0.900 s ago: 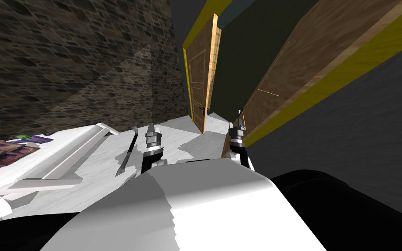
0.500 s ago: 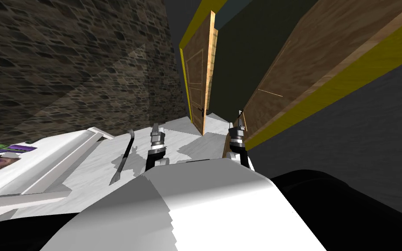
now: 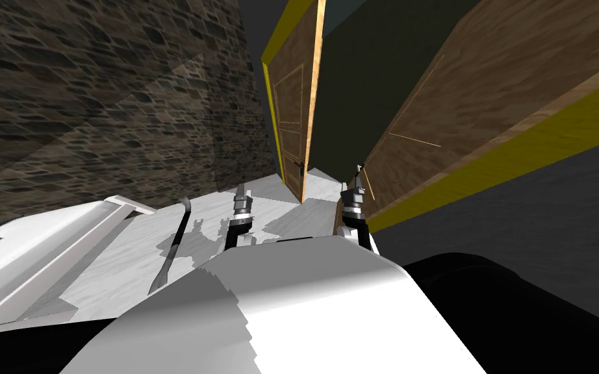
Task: Push the door open
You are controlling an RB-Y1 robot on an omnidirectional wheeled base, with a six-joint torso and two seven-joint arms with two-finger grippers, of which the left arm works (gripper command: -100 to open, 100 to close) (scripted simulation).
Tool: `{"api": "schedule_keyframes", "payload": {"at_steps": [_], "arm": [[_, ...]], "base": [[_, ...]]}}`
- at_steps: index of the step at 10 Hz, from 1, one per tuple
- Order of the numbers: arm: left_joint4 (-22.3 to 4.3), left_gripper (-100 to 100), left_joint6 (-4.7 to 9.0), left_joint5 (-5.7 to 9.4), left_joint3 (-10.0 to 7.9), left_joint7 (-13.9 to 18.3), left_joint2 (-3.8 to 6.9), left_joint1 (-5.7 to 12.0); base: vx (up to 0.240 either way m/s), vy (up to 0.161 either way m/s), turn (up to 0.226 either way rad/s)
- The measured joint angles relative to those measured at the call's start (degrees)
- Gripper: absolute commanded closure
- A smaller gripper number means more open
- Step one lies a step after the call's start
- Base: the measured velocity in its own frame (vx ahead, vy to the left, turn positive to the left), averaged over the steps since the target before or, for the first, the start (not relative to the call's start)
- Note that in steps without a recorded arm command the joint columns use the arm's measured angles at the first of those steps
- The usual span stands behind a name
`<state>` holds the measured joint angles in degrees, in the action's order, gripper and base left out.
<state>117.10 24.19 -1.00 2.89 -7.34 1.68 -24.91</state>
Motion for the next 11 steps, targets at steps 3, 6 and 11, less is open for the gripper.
{"api": "schedule_keyframes", "payload": {"at_steps": [3, 6, 11], "arm": [[-3.88, -100, -0.02, 0.85, 1.18, 0.27, 0.78, 2.86], [-6.71, -100, -0.22, 1.56, 2.51, 0.43, 1.31, 4.78], [-12.39, -100, -0.25, 2.88, 4.48, 0.8, 2.17, 8.79]], "base": [[0.117, 0.064, -0.097], [0.092, 0.068, -0.08], [0.088, 0.062, -0.09]]}}
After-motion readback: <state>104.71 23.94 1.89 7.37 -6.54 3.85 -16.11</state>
